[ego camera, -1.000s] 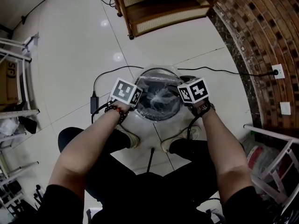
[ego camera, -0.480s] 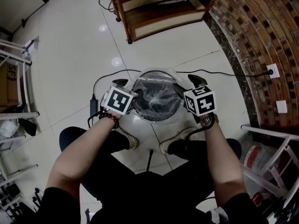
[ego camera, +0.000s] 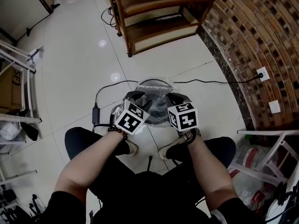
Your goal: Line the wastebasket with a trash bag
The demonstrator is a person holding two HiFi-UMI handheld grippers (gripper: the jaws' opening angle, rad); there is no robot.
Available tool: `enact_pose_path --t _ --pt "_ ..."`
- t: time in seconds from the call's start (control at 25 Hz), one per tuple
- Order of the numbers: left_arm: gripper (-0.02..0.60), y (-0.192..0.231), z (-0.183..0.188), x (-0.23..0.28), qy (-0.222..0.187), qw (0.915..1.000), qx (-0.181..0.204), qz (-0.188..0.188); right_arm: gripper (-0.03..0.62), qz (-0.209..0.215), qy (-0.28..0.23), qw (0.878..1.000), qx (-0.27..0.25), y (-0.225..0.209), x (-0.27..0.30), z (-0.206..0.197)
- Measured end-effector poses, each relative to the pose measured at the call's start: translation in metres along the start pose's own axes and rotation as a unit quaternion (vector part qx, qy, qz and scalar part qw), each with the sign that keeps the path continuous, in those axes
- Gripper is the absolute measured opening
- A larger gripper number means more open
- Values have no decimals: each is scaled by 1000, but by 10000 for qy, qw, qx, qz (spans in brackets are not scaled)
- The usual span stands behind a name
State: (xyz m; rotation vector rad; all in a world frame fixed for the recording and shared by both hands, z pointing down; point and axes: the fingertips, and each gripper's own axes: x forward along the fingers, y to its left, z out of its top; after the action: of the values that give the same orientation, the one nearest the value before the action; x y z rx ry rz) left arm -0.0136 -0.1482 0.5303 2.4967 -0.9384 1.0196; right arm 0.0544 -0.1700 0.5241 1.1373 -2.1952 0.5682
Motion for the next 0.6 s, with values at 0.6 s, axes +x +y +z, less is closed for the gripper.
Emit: enact_pose_path --t 0.6 --pt "2 -39 20 -40 -585 9982 -143 -25 2 -253 -313 9992 52 40 -35 3"
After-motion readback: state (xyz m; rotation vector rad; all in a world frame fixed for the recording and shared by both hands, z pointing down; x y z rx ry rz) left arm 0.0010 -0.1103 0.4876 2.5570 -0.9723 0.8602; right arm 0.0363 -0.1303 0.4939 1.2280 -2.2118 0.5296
